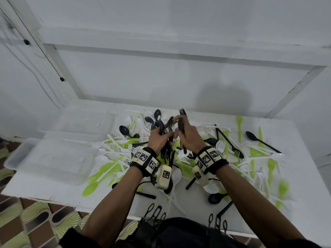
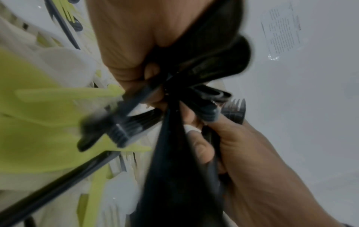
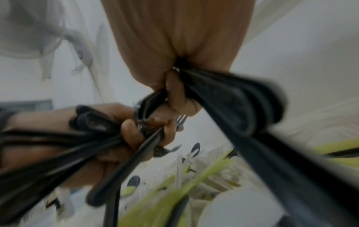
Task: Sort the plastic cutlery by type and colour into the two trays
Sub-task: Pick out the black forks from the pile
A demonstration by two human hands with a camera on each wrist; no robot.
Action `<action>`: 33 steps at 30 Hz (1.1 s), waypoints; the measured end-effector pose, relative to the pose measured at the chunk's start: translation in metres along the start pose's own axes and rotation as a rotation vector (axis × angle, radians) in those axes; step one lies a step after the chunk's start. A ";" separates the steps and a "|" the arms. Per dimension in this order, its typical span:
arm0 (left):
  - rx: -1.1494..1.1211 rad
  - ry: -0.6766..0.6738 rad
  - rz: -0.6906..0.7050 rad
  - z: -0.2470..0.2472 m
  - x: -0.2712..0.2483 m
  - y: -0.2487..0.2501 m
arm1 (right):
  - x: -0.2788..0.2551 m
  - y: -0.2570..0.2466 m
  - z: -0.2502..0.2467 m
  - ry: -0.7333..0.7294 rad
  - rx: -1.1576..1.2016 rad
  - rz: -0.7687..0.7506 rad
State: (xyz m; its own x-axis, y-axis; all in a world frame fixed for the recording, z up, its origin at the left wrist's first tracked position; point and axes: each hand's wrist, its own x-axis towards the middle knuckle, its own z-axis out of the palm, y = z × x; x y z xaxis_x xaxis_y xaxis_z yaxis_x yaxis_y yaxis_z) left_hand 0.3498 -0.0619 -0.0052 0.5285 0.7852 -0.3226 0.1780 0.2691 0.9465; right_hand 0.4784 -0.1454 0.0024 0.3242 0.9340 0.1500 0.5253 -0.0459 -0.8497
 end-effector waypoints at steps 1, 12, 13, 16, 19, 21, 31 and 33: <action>0.005 0.006 -0.003 0.000 -0.001 -0.001 | 0.001 -0.003 -0.004 -0.009 0.045 0.002; -0.124 0.083 -0.043 -0.004 0.005 0.001 | 0.004 0.019 -0.011 0.076 0.080 0.312; -0.118 0.074 -0.055 -0.004 0.006 -0.001 | 0.003 0.020 -0.010 0.096 0.045 0.299; -0.102 0.008 -0.081 -0.004 0.002 -0.004 | 0.003 0.019 -0.010 0.096 -0.027 0.270; -0.115 -0.011 -0.084 -0.001 -0.002 -0.004 | 0.004 0.018 -0.013 -0.060 -0.113 0.288; -0.117 -0.009 -0.077 0.001 -0.003 -0.003 | 0.005 0.016 -0.013 -0.125 -0.099 0.279; -0.100 0.040 -0.041 -0.004 0.000 -0.004 | 0.008 0.001 -0.023 0.172 0.035 0.298; -0.098 0.038 -0.041 -0.002 -0.002 -0.004 | 0.005 0.001 -0.020 0.219 0.021 0.307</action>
State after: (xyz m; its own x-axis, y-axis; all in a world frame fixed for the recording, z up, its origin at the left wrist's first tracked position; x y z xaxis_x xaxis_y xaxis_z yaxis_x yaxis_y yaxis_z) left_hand 0.3462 -0.0631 -0.0080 0.4905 0.7923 -0.3629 0.1164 0.3532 0.9283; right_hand 0.4964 -0.1476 0.0119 0.6255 0.7801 -0.0104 0.3624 -0.3023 -0.8816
